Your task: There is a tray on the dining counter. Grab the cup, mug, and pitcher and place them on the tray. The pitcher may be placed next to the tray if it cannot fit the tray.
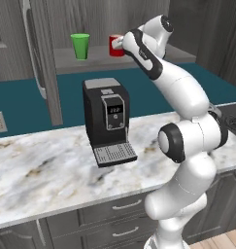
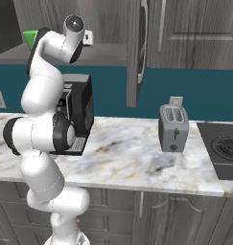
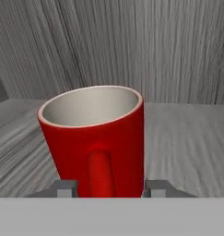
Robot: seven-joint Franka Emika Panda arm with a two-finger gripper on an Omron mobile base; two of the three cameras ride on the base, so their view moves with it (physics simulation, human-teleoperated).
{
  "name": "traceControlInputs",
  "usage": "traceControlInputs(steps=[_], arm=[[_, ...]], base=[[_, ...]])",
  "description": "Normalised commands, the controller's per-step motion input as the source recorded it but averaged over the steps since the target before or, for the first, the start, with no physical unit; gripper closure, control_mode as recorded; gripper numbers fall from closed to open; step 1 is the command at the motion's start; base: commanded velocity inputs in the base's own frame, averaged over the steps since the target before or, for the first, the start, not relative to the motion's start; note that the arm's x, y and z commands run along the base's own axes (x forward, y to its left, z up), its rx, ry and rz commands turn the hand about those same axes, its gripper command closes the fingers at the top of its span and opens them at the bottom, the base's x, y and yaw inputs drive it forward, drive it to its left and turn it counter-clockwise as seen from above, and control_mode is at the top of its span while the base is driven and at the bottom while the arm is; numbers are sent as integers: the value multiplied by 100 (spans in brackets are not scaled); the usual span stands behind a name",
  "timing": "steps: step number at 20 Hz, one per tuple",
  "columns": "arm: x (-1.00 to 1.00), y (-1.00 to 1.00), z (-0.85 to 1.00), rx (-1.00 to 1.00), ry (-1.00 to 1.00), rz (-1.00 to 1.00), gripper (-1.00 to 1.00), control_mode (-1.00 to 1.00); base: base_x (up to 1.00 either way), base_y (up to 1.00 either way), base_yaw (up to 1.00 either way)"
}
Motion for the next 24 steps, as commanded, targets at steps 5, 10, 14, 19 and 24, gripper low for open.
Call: traceControlInputs(steps=[5,10,14,19,24], arm=[[-10,0,3,0,-3,0,100,-100],[-96,0,35,0,-21,0,100,-100],[-100,0,26,0,-14,0,100,-100],[-100,0,0,0,-7,0,100,-100],[-100,0,0,1,0,0,100,-100]], base=[[0,0,0],[0,0,0],[0,0,0],[0,0,0],[0,0,0]])
